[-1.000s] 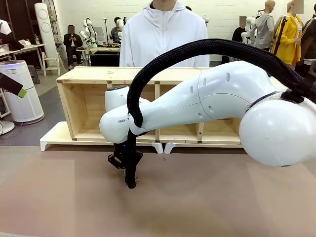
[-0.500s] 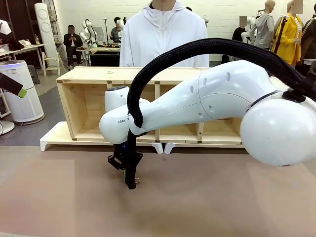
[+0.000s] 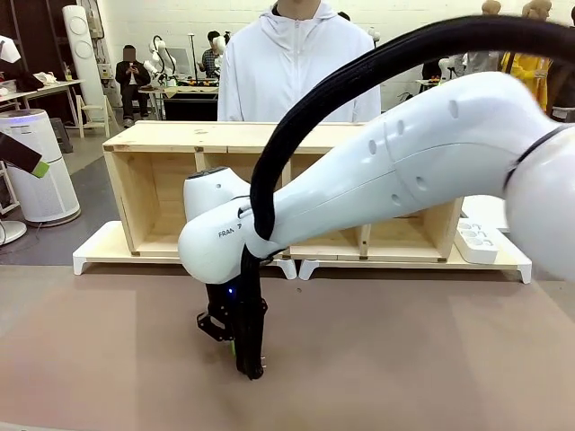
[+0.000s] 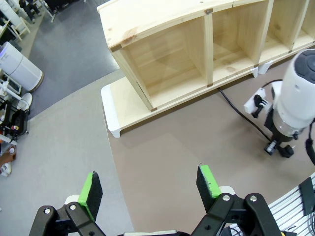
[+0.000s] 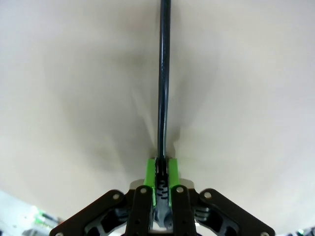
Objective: Perform cable management.
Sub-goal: Pull the grasped Power Cable to the location of the Power Strip.
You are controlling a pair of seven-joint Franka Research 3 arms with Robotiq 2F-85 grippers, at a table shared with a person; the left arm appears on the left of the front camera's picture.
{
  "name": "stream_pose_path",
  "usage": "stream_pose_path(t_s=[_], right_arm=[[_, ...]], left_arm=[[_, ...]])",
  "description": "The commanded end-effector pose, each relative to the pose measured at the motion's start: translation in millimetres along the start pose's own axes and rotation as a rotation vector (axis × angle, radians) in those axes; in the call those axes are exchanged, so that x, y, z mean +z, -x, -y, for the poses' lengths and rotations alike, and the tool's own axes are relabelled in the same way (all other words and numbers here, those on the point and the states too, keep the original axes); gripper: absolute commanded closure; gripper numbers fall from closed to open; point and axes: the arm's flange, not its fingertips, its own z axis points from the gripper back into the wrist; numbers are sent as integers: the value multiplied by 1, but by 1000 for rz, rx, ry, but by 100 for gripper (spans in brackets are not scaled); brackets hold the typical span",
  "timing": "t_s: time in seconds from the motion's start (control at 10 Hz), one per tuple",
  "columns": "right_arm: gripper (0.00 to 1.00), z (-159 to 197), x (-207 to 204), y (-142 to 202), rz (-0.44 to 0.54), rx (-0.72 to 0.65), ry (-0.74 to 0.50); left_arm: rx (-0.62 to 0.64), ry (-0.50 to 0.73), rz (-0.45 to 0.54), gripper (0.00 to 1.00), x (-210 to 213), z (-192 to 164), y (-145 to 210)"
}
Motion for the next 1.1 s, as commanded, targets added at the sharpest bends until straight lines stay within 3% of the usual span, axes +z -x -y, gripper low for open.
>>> stream_pose_path(t_s=[0.0, 0.3, 0.6, 1.0], right_arm=[[88, 20, 4, 46, -34, -60, -26], [88, 46, 11, 108, 55, -116, -91], [88, 68, 17, 180, 264, -173, -156], [88, 102, 11, 230, 357, -277, -220]], left_arm=[[0, -4, 5, 0, -1, 0, -2], [0, -4, 5, 0, -1, 0, -2], [0, -4, 5, 0, -1, 0, -2], [0, -4, 5, 0, -1, 0, -2]])
